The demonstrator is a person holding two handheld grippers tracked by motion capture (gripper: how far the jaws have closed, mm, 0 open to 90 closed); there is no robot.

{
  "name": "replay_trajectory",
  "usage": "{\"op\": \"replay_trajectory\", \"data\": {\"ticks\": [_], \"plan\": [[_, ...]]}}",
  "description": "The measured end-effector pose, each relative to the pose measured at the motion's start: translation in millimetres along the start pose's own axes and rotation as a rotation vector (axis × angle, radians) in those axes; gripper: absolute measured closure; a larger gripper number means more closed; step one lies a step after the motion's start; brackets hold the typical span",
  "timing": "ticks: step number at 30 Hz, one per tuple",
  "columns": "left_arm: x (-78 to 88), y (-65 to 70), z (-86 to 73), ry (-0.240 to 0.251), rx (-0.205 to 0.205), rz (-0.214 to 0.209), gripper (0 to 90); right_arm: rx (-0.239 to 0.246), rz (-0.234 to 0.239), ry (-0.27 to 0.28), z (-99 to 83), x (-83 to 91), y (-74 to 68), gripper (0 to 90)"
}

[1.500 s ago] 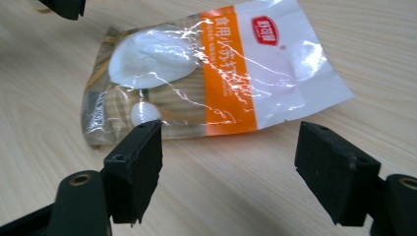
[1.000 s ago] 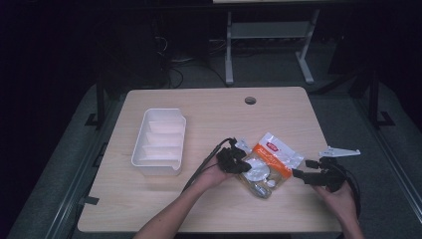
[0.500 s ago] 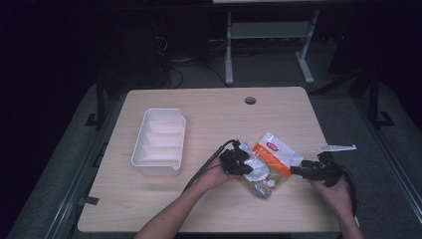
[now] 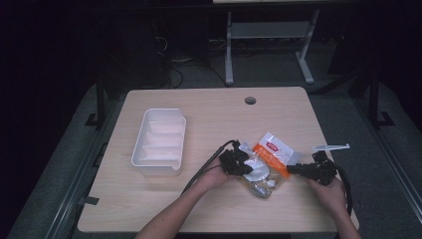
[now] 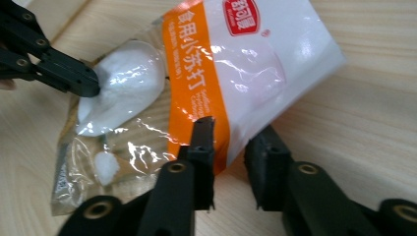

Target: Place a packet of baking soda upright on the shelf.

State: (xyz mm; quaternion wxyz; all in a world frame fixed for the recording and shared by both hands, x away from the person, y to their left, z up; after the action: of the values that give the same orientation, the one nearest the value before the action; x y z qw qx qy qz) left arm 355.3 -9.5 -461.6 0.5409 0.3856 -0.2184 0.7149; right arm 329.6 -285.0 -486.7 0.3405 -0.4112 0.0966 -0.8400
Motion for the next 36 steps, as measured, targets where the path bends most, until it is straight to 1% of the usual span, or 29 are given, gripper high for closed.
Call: {"op": "replay_trajectory", "data": {"ticks": [1, 2, 4, 5, 7, 8, 9, 10, 12, 14, 15, 17, 18, 19, 20, 21, 23, 25, 26, 27, 28, 29, 30, 31, 32, 35, 36], "plan": [[0.0, 0.0, 0.0, 0.0, 0.0, 0.0, 89.7, 0.002, 0.015, 0.01, 0.5, 0.1, -1.0, 81.7], [-0.1, 0.0, -0.5, 0.005, 0.004, 0.0, 89.7, 0.004, 0.018, 0.016, 1.3, 0.2, -2.7, 84.0], [-0.1, -0.1, -0.9, 0.008, 0.005, -0.001, 89.7, 0.02, 0.014, 0.015, 2.7, -0.2, -6.0, 85.9], [-0.1, -0.1, -0.9, 0.008, 0.005, -0.001, 89.8, 0.02, 0.014, 0.015, 2.7, -0.2, -6.0, 85.9], [-0.2, 0.0, -1.3, 0.011, 0.006, -0.001, 89.7, 0.013, 0.034, 0.016, 3.3, -2.6, -6.4, 79.2], [-0.4, 0.4, -1.3, 0.014, 0.007, -0.001, 89.7, -0.002, 0.04, 0.011, 3.6, -4.2, -6.0, 75.5], [-0.4, 0.4, -1.3, 0.014, 0.007, -0.001, 89.7, -0.002, 0.04, 0.011, 3.6, -4.2, -6.0, 75.5], [-0.4, 0.3, -1.3, 0.014, 0.006, -0.001, 89.7, -0.008, 0.035, -0.004, 4.7, -9.0, -5.6, 70.8], [-0.4, 0.3, -1.3, 0.014, 0.004, -0.001, 89.7, -0.023, 0.038, -0.013, 6.9, -14.3, -6.1, 70.1], [-0.4, 0.4, -1.4, 0.014, 0.004, -0.001, 89.7, -0.026, 0.035, -0.016, 8.4, -16.6, -6.9, 69.8], [-0.3, 0.5, -1.7, 0.015, 0.001, 0.0, 89.6, -0.023, 0.031, -0.021, 11.0, -20.7, -9.4, 73.7], [-0.2, 1.0, -2.0, 0.018, -0.002, 0.0, 89.1, -0.007, 0.019, -0.026, 12.7, -23.1, -11.9, 76.1], [-0.4, 1.3, -2.5, 0.023, -0.001, -0.003, 88.4, -0.019, 0.03, -0.028, 13.2, -24.5, -12.2, 78.2], [-0.4, 1.3, -2.5, 0.023, -0.001, -0.003, 87.6, -0.019, 0.03, -0.028, 13.2, -24.5, -12.2, 78.2], [-0.4, 1.8, -3.0, 0.026, -0.002, -0.004, 86.6, -0.018, 0.036, -0.025, 13.9, -26.0, -12.6, 83.4], [0.1, 2.4, -4.2, 0.032, -0.008, -0.004, 85.8, -0.02, 0.039, -0.023, 14.2, -25.9, -12.5, 84.2], [0.3, 2.8, -5.1, 0.043, 0.003, -0.013, 83.4, -0.027, 0.048, -0.013, 14.1, -24.4, -11.2, 86.3], [0.8, 2.7, -5.2, 0.043, 0.004, -0.017, 81.9, -0.033, 0.056, -0.008, 14.0, -23.1, -10.8, 87.0], [1.5, 3.3, -5.1, 0.041, 0.003, -0.021, 79.8, -0.027, 0.057, 0.004, 14.7, -21.3, -11.5, 88.3], [3.6, 4.7, -5.1, 0.037, -0.002, -0.031, 78.8, -0.021, 0.055, 0.008, 15.0, -21.0, -12.3, 88.8], [3.6, 4.7, -5.1, 0.037, -0.002, -0.031, 77.4, -0.021, 0.055, 0.008, 15.0, -21.0, -12.3, 88.8], [7.4, 6.1, -6.5, 0.05, -0.004, -0.041, 76.5, 0.001, 0.048, 0.012, 16.1, -19.8, -14.5, 89.1], [7.4, 6.1, -6.5, 0.05, -0.004, -0.041, 75.5, 0.001, 0.048, 0.012, 16.1, -19.8, -14.5, 89.1], [9.7, 6.7, -7.7, 0.062, 0.0, -0.044, 75.5, 0.008, 0.049, 0.012, 16.4, -19.1, -15.2, 89.2], [14.1, 7.3, -11.2, 0.081, 0.009, -0.052, 73.0, 0.024, 0.049, 0.017, 17.1, -16.9, -17.4, 89.2], [18.9, 10.0, -17.7, 0.092, 0.011, -0.05, 66.2, 0.05, 0.045, 0.028, 18.2, -13.6, -20.4, 89.4], [20.8, 10.7, -19.7, 0.1, 0.009, -0.055, 64.5, 0.052, 0.043, 0.033, 18.8, -12.1, -21.9, 89.4]]}}
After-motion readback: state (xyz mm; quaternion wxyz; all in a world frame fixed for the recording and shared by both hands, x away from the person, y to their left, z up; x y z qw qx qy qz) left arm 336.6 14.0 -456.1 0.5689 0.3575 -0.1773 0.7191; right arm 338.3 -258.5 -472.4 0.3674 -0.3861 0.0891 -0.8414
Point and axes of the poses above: each handheld gripper's, and its own axes: x roughly backward along the jaws, z roughly out of its top, y roughly to its right, the point moved 2 cm from there along -x, roughly forward along the jaws
